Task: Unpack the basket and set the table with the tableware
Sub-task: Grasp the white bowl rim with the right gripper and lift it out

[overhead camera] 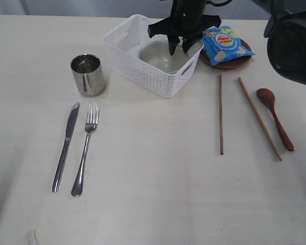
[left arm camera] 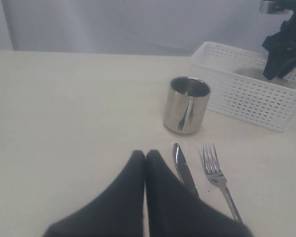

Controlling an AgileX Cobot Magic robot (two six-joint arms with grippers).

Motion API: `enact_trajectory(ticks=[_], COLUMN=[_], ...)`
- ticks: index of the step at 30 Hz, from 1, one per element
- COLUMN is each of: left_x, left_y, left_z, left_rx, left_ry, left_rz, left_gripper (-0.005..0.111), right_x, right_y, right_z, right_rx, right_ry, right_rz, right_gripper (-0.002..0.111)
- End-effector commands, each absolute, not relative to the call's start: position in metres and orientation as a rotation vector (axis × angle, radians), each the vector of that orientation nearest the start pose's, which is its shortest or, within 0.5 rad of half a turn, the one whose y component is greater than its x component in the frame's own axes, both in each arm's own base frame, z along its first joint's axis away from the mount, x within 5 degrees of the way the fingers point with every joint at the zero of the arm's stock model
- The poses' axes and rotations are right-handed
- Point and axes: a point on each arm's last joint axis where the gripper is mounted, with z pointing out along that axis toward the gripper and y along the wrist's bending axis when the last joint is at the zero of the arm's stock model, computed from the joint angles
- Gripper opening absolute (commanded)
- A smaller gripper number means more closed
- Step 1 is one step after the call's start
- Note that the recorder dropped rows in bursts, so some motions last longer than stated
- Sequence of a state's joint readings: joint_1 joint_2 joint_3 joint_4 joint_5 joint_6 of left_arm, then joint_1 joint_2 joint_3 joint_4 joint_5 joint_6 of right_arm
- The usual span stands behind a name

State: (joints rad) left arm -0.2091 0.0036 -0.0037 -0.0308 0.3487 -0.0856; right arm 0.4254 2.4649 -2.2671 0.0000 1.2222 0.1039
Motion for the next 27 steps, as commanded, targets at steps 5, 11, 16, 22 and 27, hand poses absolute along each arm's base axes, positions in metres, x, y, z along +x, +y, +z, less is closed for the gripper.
enact_trajectory(ticks=[5, 11, 16, 22, 27], left_x=[0.052, 0.052, 0.052, 0.052, 0.052], left_y=[-0.012, -0.012, -0.012, -0.012, -0.012], left_z=[0.182, 0.182, 0.182, 0.182, 0.182], left_rx=[0.102, 0.102, 0.102, 0.102, 0.102], left_ry=[1.834, 1.834, 1.834, 1.834, 1.834], left_rz=[-0.237, -0.237, -0.237, -0.237, -0.237], left_gripper=[0.0, 0.0, 0.0, 0.0, 0.0], right_x=[0.471, 0.47, 0.463, 0.462, 0.461], right_y=[0.21, 0.21, 0.203, 0.203, 0.205], right_z=[0.185, 0.199, 0.173, 0.167, 0.166], right_rx=[-0.456, -0.447, -0.468, -0.468, -0.461], right_ry=[2.852, 2.826, 2.908, 2.926, 2.934], right_rz=[0.065, 0.075, 0.0, 0.006, 0.035], right_gripper=[0.038, 0.038, 0.038, 0.038, 0.035])
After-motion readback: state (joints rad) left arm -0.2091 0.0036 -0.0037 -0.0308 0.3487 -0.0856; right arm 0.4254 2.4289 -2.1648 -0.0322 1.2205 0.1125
